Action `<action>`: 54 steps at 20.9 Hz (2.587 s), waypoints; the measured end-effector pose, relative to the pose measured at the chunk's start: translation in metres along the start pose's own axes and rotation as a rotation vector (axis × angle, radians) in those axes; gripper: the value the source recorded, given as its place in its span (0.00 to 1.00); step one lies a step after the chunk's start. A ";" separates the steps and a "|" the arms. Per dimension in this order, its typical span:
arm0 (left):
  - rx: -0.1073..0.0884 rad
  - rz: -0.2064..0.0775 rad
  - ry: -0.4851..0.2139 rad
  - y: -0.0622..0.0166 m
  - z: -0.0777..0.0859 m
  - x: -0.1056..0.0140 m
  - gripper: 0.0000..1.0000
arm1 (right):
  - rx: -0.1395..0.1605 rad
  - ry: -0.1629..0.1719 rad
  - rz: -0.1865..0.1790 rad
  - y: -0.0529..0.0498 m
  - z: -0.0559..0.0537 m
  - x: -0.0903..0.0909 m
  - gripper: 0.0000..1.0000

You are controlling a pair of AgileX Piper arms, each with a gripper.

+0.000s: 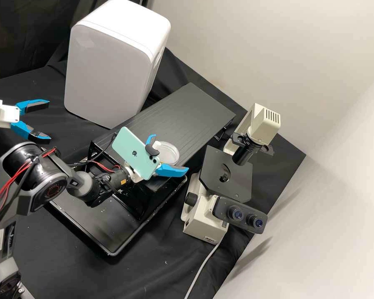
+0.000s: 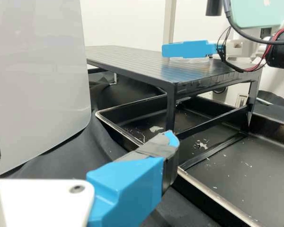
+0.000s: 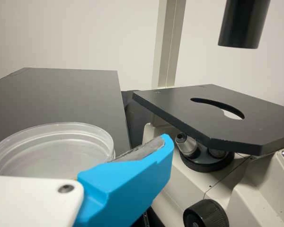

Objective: Remove the lid from the petri dish

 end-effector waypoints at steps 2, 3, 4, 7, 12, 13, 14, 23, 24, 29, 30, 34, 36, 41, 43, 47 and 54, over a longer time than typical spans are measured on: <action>-0.002 0.001 0.003 0.0000 0.000 0.000 1.00 | 0.000 -0.002 -0.002 -0.001 0.001 0.000 1.00; -0.005 0.003 0.008 0.0001 0.000 0.000 1.00 | 0.000 -0.002 -0.002 -0.001 0.001 0.000 1.00; -0.005 0.003 0.009 0.0001 0.000 0.000 1.00 | 0.000 -0.002 -0.002 -0.001 0.001 0.000 1.00; -0.006 0.002 0.010 -0.0001 0.000 0.000 1.00 | 0.000 -0.002 -0.002 -0.001 0.001 0.000 0.00; -0.005 0.002 0.007 -0.0002 0.000 0.000 1.00 | 0.000 0.001 0.001 0.000 0.000 0.000 0.00; -0.005 0.002 0.007 -0.0002 0.000 0.000 1.00 | 0.000 0.001 0.001 0.000 0.000 0.000 0.00; -0.005 0.002 0.007 -0.0002 0.000 0.000 1.00 | 0.000 0.001 0.001 0.000 0.000 0.000 0.00; -0.006 0.002 0.009 -0.0002 0.000 0.000 1.00 | 0.000 0.001 0.001 0.000 0.000 0.000 0.00; -0.006 0.002 0.009 -0.0002 0.000 0.000 1.00 | 0.000 0.002 0.002 0.000 0.000 0.000 0.00; -0.006 0.005 0.009 0.0005 0.000 0.001 1.00 | 0.000 0.002 0.002 0.000 0.000 0.000 0.00; -0.006 0.010 0.009 0.0016 0.000 0.002 1.00 | 0.002 0.002 0.002 0.000 0.000 0.000 0.00; -0.008 0.014 0.013 0.0022 0.000 0.002 1.00 | 0.006 0.002 0.002 0.000 0.000 0.000 0.00; -0.009 0.015 0.016 0.0022 -0.001 0.002 1.00 | 0.014 0.002 0.002 0.000 0.000 0.000 0.00; -0.013 0.016 0.024 0.0022 -0.001 0.002 1.00 | 0.020 0.002 0.002 0.000 0.000 0.000 0.00; -0.014 0.017 0.026 0.0022 -0.001 0.002 1.00 | 0.020 0.002 0.002 0.000 0.000 0.000 0.00; -0.015 0.017 0.027 0.0022 -0.001 0.002 1.00 | 0.020 0.002 0.002 0.000 0.000 0.000 0.00; -0.015 0.017 0.027 0.0022 -0.001 0.002 1.00 | 0.030 0.013 0.014 0.005 -0.004 -0.006 0.00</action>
